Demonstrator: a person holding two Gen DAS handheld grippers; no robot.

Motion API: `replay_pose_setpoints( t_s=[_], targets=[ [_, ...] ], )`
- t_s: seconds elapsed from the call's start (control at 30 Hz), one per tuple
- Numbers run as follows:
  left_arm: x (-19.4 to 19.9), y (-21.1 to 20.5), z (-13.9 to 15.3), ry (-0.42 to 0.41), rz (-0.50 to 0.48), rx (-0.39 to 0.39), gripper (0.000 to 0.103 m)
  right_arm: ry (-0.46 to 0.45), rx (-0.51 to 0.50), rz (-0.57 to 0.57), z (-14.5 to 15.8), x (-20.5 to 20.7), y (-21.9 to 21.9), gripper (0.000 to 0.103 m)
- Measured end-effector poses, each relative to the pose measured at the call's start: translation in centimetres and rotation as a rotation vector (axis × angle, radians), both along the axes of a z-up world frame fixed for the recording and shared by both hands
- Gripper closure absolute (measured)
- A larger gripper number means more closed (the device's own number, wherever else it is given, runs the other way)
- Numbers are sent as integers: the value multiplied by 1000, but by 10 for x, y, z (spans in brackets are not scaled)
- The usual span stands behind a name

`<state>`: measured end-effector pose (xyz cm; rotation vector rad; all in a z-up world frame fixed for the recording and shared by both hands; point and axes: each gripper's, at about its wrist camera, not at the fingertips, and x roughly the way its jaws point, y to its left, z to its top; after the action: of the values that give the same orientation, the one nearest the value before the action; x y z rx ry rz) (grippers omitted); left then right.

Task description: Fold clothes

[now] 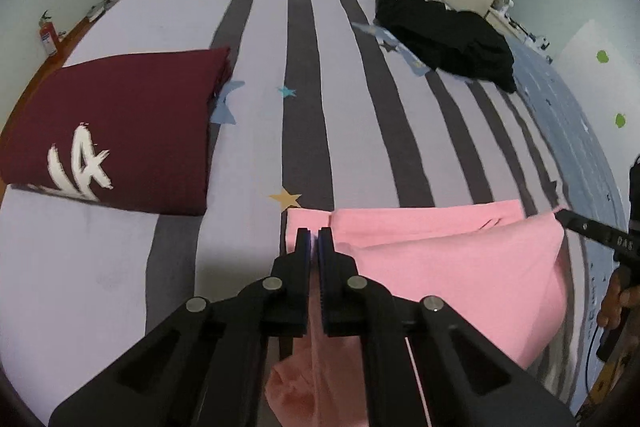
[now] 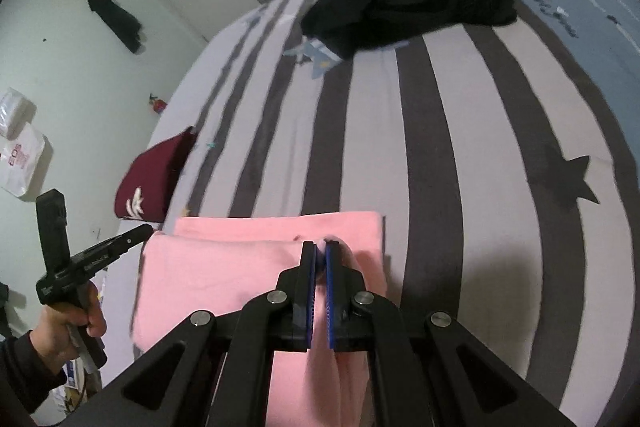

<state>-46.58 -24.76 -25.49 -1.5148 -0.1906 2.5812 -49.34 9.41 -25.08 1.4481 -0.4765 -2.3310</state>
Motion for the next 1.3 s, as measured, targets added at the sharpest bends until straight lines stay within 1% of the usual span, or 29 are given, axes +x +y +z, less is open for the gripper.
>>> replay_pose_setpoints(
  t_s=[0.1, 0.17, 0.2, 0.23, 0.27, 0.3, 0.37, 0.4, 0.43, 0.5, 0.57, 0.63, 0.73, 0.8, 0.83, 0.93, 1.0, 1.03, 1.07, 1.13, 1.17, 1.23, 1.3],
  targets=[
    [4, -7, -1, 14, 26, 28, 100, -32, -19, -3, -12, -5, 4, 97],
    [14, -20, 3, 47, 96, 67, 100, -57, -41, -16, -16, -6, 11, 91],
    [21, -27, 6, 61, 121, 89, 98, -69, -52, -23, -18, -6, 15, 88],
    [26, -33, 9, 71, 139, 106, 92, -58, -54, -33, -15, -3, 20, 78],
    [30, -36, 11, 78, 148, 111, 89, -48, -56, -42, -12, 0, 25, 73],
    [35, -37, 13, 84, 146, 109, 87, -31, -54, -49, -7, 4, 30, 72],
    [45, -34, 15, 83, 109, 109, 82, 1, -43, -54, 1, 14, 35, 71],
    [48, -31, 15, 79, 86, 111, 78, 19, -35, -45, 4, 20, 35, 71],
    [52, -27, 15, 75, 63, 114, 71, 36, -25, -27, 7, 27, 33, 70],
    [55, -18, 10, 58, 17, 114, 67, 55, -2, 18, 8, 34, 25, 68],
    [54, -11, 6, 46, -11, 116, 67, 72, 32, 72, 4, 39, 12, 68],
    [51, -5, 2, 38, -21, 103, 67, 76, 50, 93, -1, 38, 2, 68],
    [45, -6, -5, 14, -13, 121, 67, 81, 64, 83, -8, 27, -4, 68],
    [36, -5, -10, -1, -16, 141, 69, 67, 48, 66, -13, 18, -3, 68],
    [33, -5, -13, -7, -26, 142, 76, 54, 54, 59, -18, 13, -6, 68],
    [30, 3, -16, 1, -72, 114, 88, 32, 49, 57, -28, 5, -6, 68],
    [31, 3, -14, 15, -76, 111, 95, 38, 59, 58, -29, 3, -8, 69],
    [32, 3, -13, 23, -76, 113, 95, 47, 66, 60, -28, 4, -9, 74],
    [33, 3, -12, 30, -75, 117, 96, 49, 72, 63, -29, 3, -11, 84],
    [35, 3, -8, 54, -74, 115, 97, 52, 76, 63, -27, 3, -14, 92],
    [35, 4, -5, 67, -73, 113, 97, 55, 75, 64, -26, 3, -15, 96],
    [35, 5, 2, 92, -69, 114, 98, 78, 95, 59, -20, 5, -17, 97],
    [32, 5, 7, 109, -62, 110, 98, 97, 88, 36, -13, 6, -15, 97]
  ],
)
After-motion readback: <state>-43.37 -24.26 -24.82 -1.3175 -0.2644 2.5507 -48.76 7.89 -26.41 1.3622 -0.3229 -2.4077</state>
